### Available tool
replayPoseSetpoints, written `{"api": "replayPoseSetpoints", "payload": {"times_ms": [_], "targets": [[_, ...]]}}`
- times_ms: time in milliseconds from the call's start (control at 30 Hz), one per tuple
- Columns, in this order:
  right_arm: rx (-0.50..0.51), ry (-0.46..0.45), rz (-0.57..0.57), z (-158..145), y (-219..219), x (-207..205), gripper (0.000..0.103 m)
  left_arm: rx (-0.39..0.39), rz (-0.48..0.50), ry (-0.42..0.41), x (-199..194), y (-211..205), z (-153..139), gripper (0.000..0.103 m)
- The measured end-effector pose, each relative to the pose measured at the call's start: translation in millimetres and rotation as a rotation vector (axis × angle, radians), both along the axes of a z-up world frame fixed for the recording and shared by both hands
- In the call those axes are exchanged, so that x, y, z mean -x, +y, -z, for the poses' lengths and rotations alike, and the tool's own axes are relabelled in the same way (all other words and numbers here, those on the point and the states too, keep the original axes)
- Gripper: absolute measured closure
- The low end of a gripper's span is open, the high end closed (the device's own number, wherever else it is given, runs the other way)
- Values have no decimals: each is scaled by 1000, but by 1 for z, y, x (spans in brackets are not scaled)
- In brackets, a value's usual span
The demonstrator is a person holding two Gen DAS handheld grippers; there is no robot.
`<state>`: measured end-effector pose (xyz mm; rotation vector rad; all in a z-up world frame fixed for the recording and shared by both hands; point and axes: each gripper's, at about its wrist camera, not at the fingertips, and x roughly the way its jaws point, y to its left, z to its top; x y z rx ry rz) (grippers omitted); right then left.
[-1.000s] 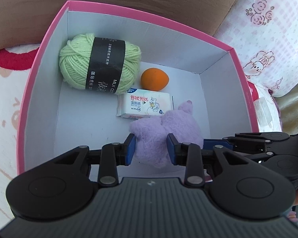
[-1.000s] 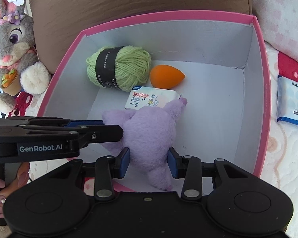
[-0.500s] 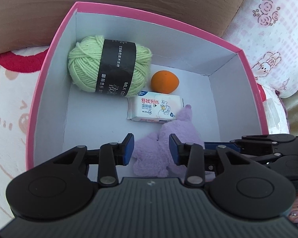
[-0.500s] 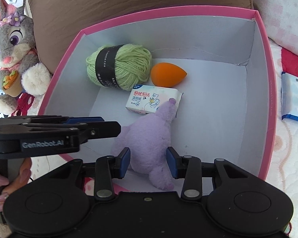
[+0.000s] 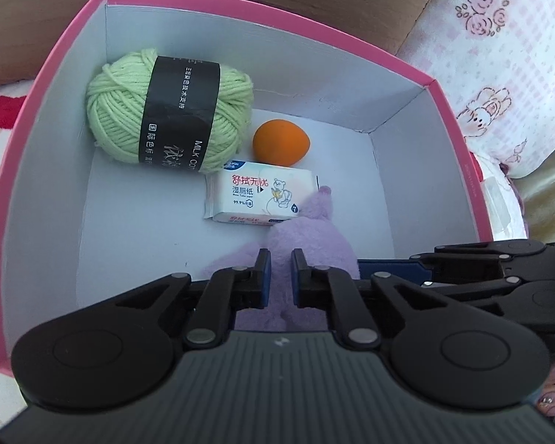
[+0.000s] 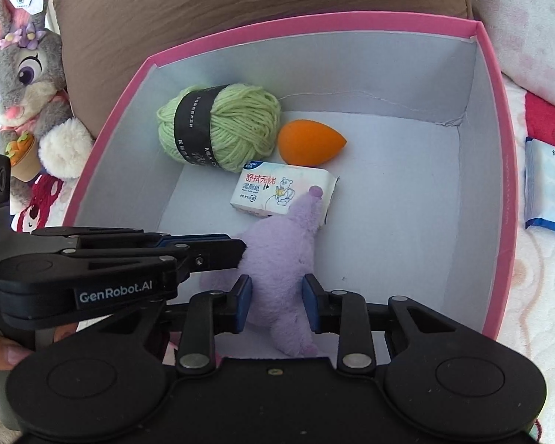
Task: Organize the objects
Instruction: 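Lower the plush toy beside the tissue pack and open the left gripper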
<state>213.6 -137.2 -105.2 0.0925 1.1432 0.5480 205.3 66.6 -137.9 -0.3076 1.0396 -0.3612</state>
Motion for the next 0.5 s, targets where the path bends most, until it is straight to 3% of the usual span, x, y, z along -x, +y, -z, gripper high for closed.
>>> {"api": "replayPoseSetpoints", "payload": {"times_ms": [133, 333, 500], "targets": [[79, -62, -23, -5, 6, 4, 68, -36, 15, 56, 1, -2, 0, 92], [97, -160, -44, -18, 4, 10, 68, -121, 17, 5, 6, -10, -6, 91], [148, -243, -84, -26, 5, 20, 68, -125, 3, 0, 1, -11, 1, 92]]}}
